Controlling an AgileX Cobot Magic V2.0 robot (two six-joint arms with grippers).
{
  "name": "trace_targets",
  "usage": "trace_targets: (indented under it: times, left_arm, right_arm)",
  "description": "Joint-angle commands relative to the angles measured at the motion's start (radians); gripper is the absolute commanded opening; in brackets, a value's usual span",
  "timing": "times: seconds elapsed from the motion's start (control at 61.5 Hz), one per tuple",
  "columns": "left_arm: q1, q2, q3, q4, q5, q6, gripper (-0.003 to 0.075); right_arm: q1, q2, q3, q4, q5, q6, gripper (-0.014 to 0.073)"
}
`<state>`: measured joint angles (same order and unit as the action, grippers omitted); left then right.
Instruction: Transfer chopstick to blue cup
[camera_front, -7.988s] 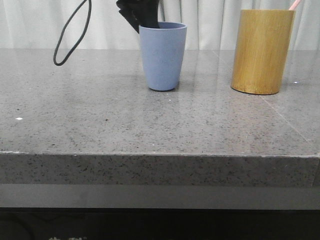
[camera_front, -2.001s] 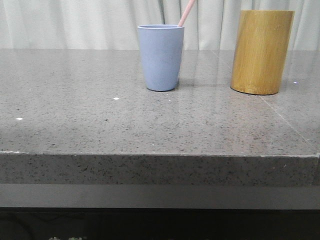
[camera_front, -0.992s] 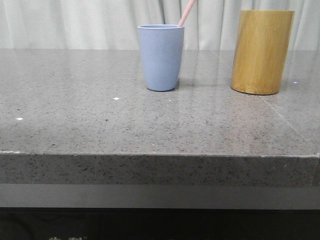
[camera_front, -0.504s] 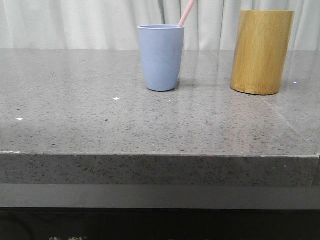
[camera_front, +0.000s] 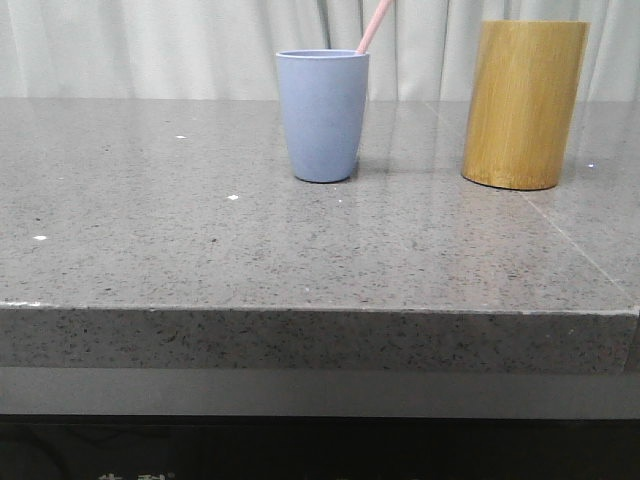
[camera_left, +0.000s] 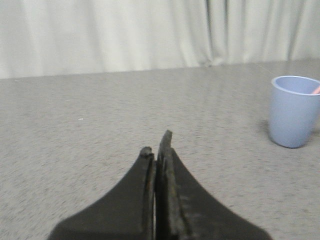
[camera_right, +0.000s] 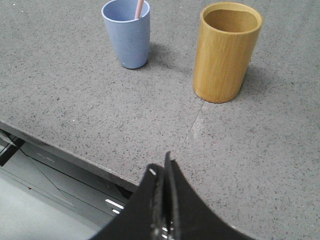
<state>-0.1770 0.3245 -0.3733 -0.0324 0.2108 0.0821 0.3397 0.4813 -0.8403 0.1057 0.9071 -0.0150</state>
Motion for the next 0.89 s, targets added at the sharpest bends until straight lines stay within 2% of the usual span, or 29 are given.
trace_targets:
  times: [0.0,0.098,0.293,0.407,0.878]
  left_arm:
    - [0.042,-0.099,0.120,-0.007,-0.211,0.003,-0.0019]
    - [0.076,-0.214,0.269,-0.042,-0.296,0.003,-0.0019]
    - [0.098,-0.308,0.381,-0.093,-0.349,0.003,-0.0019]
    - [0.114,-0.358,0.390,-0.118,-0.326,0.003,-0.0019]
    - [0.114,-0.351,0.390,-0.118,-0.315,0.003,-0.0019]
  right_arm:
    - [-0.001,0.005,-0.024,0.007,-0.078,-0.003,-0.0066]
    - [-0.001,0.005,-0.024,0.007,-0.078,-0.003,-0.0066]
    - [-0.001,0.005,-0.024,0.007,-0.078,-0.003,-0.0066]
    - [-0.001,0.005,-0.024,0.007,-0.078,-0.003,-0.0066]
    - [-0.001,0.005,-0.024,0.008,-0.078,-0.003,-0.0066]
